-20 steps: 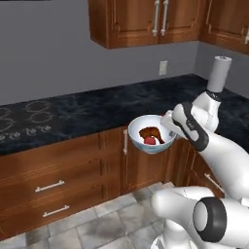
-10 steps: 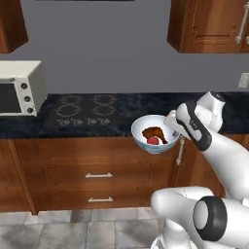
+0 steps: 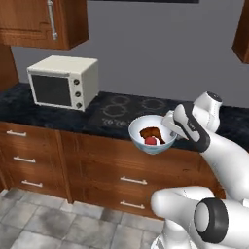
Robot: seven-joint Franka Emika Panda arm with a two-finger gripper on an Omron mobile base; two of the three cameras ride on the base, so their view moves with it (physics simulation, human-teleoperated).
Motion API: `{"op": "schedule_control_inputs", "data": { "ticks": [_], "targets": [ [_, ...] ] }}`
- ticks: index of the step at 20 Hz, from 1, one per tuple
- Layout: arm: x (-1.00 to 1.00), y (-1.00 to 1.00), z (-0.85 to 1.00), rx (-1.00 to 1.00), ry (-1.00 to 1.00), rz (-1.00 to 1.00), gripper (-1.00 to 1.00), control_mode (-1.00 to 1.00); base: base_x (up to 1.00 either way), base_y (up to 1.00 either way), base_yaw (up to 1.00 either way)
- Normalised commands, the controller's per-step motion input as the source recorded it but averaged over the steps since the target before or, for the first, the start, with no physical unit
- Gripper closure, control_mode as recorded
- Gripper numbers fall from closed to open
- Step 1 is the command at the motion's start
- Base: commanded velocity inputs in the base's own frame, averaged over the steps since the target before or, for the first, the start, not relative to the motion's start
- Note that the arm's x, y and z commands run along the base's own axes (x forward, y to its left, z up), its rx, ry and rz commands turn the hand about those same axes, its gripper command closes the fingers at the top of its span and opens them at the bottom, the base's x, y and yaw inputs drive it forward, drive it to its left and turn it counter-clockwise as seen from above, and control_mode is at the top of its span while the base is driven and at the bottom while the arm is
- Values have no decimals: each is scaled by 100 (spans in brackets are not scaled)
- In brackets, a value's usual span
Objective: Pick the chicken drumstick and bell pepper from their plates and place them in the bowl. Then put the bowl in the fridge.
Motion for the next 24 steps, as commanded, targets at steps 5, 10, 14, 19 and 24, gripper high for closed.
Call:
{"op": "schedule_control_inputs", "data": {
  "ticks": [5, 10, 14, 19, 24],
  "targets": [
    [0, 0, 0, 0, 0, 0, 100, 100, 60, 15, 52],
    [0, 0, 0, 0, 0, 0, 100, 100, 60, 16, 52],
    [0, 0, 0, 0, 0, 0, 100, 100, 65, 18, 47],
    [0, 0, 0, 0, 0, 0, 100, 100, 65, 18, 47],
    [0, 0, 0, 0, 0, 0, 100, 100, 64, 18, 48]
  ]
}}
